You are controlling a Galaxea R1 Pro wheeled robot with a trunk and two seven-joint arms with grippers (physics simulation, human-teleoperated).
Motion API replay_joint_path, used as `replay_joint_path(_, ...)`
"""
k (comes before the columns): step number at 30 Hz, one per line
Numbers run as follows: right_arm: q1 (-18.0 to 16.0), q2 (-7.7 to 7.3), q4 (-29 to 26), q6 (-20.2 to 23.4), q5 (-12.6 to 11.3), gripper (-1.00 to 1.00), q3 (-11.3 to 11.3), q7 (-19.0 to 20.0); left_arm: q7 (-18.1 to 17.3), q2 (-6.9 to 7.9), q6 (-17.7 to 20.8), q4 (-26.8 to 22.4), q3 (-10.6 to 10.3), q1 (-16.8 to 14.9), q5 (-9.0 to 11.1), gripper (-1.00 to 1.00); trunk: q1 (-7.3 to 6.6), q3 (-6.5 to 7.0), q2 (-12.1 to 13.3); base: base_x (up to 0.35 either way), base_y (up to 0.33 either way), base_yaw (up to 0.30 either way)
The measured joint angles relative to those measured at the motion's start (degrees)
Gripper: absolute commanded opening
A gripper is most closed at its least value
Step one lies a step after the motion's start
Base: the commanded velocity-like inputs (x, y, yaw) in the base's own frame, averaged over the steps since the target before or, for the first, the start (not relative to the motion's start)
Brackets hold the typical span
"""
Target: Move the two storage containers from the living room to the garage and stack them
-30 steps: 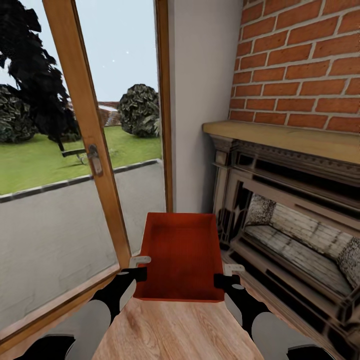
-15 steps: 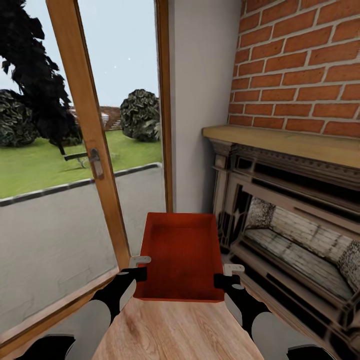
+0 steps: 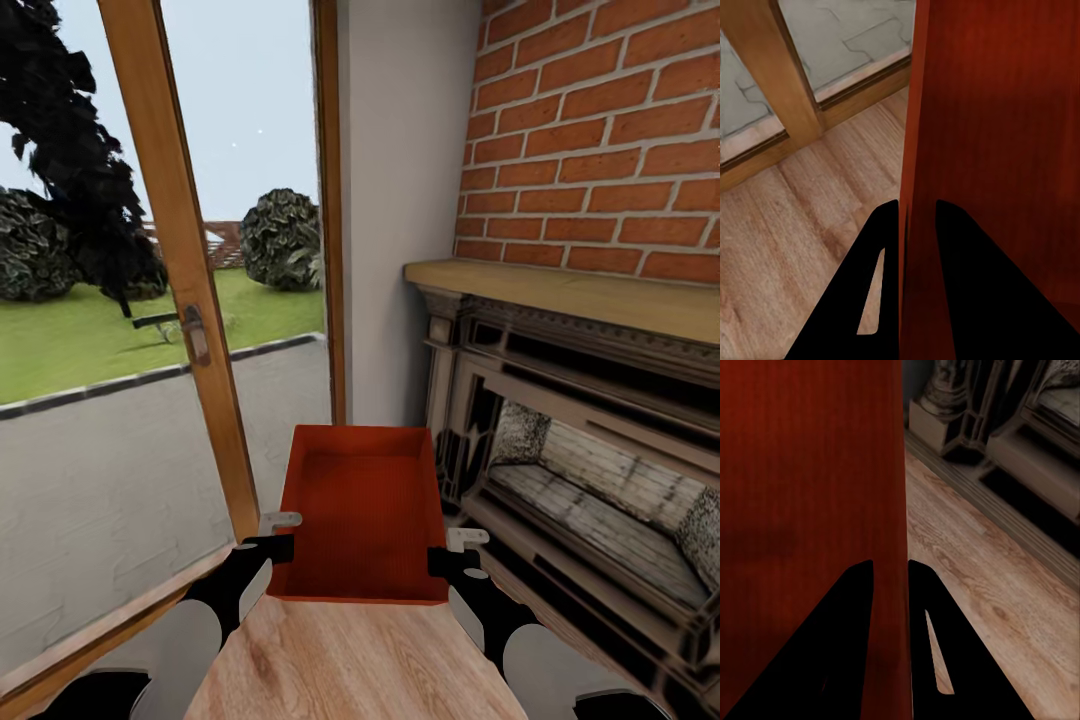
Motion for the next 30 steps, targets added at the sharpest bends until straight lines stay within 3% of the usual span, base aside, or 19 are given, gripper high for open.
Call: replay_joint_path(30,0.0,-0.02,0.0,0.0,0.0,-1.00,0.0,0.0,0.1,-0.03,0.3,-0.2,-0.1,0.0,0.0,-1.00,0.02,2.68,-0.1,0.000,0.000,0.000)
